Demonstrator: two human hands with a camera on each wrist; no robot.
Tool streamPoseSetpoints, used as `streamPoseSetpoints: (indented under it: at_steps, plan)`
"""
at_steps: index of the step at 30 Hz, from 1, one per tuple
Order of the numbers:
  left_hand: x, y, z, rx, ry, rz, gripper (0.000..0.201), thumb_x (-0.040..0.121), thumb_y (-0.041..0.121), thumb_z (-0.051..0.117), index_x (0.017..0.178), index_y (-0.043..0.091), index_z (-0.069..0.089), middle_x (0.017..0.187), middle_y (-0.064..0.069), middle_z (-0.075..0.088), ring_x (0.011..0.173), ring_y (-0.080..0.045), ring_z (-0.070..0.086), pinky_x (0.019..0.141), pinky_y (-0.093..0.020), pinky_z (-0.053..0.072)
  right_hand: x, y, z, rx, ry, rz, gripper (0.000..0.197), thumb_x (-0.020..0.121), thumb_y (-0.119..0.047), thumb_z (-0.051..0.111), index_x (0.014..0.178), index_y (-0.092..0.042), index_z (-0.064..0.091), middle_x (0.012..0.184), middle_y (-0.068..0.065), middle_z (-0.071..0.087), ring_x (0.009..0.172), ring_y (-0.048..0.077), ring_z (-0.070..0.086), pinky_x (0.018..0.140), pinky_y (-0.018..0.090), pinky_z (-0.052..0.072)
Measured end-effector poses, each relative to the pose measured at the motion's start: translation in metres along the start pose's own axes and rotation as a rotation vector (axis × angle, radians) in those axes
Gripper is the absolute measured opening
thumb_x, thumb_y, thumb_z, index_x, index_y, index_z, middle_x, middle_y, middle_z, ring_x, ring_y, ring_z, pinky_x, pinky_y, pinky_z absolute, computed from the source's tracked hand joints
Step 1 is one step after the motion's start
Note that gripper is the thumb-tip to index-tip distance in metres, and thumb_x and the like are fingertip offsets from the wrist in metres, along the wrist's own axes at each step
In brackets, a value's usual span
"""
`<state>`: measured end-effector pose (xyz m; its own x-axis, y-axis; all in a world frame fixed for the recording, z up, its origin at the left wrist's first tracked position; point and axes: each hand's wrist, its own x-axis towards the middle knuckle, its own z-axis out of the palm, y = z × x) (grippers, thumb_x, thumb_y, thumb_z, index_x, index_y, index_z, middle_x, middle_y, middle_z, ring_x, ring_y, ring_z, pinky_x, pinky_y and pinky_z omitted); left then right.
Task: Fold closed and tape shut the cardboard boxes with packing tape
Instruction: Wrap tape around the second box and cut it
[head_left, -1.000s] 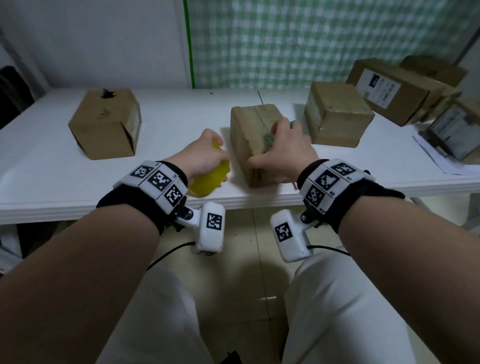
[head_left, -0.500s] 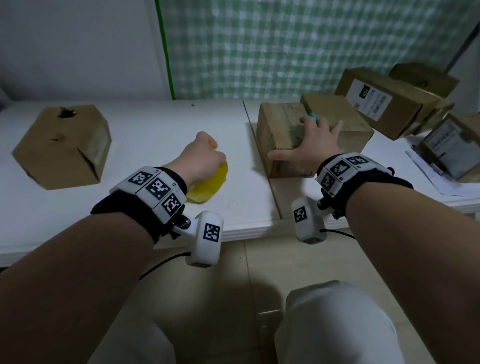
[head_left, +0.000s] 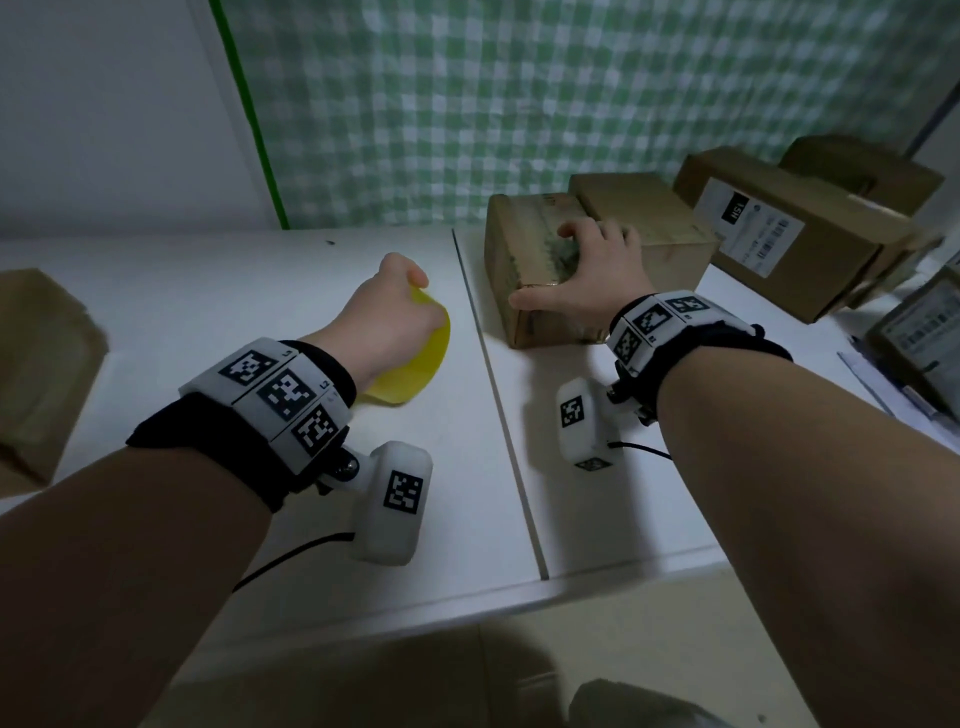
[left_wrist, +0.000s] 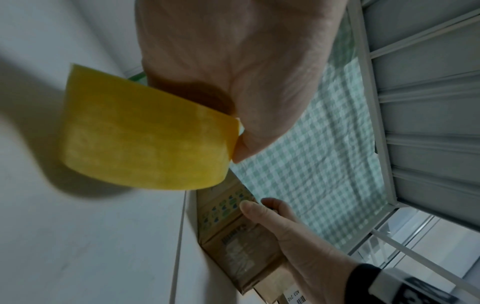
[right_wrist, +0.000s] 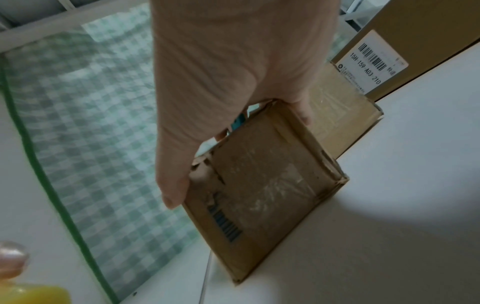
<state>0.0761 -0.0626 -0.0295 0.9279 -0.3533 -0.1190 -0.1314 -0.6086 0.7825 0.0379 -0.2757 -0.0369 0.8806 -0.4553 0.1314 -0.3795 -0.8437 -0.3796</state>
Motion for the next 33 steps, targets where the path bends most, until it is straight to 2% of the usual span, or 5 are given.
streamPoseSetpoints:
  at_steps: [12, 17, 23, 27, 33]
  plan:
    - [0.021, 0.000, 0.008, -0.061, -0.022, -0.004, 0.036, 0.091, 0.031, 0.055, 0.125, 0.025, 0.041, 0.108, -0.003, 0.043, 0.091, -0.023, 0.043, 0.057, -0.026, 0.031, 0.032, -0.005, 0.004, -0.081, 0.016, 0.089, 0.096, 0.062, -0.076, 0.064, 0.139, -0.028, 0.033, 0.149, 0.006, 0.029, 0.143, 0.028, 0.014, 0.109, 0.065, 0.009]
    - [-0.001, -0.002, -0.007, -0.148, 0.012, 0.030, 0.031, 0.087, 0.023, 0.062, 0.116, 0.028, 0.052, 0.106, -0.004, 0.049, 0.090, -0.025, 0.051, 0.065, -0.029, 0.042, -0.006, -0.029, -0.004, 0.236, 0.281, -0.017, 0.039, 0.096, -0.034, 0.043, 0.129, -0.018, 0.055, 0.126, 0.006, 0.059, 0.117, 0.024, 0.052, 0.097, 0.033, 0.037]
    - [-0.046, -0.007, -0.028, -0.342, -0.110, 0.015, 0.025, 0.088, 0.009, 0.060, 0.105, 0.028, 0.057, 0.089, -0.004, 0.056, 0.072, -0.019, 0.056, 0.065, -0.029, 0.048, -0.068, -0.054, 0.000, 0.655, -0.031, -0.067, 0.021, 0.091, -0.036, 0.055, 0.103, -0.024, 0.068, 0.094, -0.007, 0.066, 0.097, 0.020, 0.063, 0.090, 0.043, 0.052]
    - [-0.082, -0.009, -0.033, -0.420, -0.237, 0.027, 0.026, 0.091, 0.007, 0.057, 0.111, 0.025, 0.055, 0.090, -0.005, 0.062, 0.075, -0.018, 0.059, 0.070, -0.030, 0.050, -0.110, -0.072, -0.005, 0.820, -0.213, -0.078, 0.024, 0.087, -0.042, 0.063, 0.098, -0.021, 0.066, 0.097, 0.001, 0.064, 0.091, 0.019, 0.063, 0.074, 0.036, 0.058]
    - [-0.115, -0.020, -0.039, -0.395, -0.287, 0.048, 0.028, 0.090, 0.005, 0.058, 0.110, 0.024, 0.054, 0.084, -0.003, 0.057, 0.074, -0.017, 0.056, 0.067, -0.030, 0.048, -0.149, -0.087, -0.005, 0.847, -0.259, -0.084, 0.009, 0.087, -0.015, 0.064, 0.080, -0.017, 0.059, 0.086, 0.006, 0.053, 0.080, 0.019, 0.054, 0.067, 0.035, 0.058]
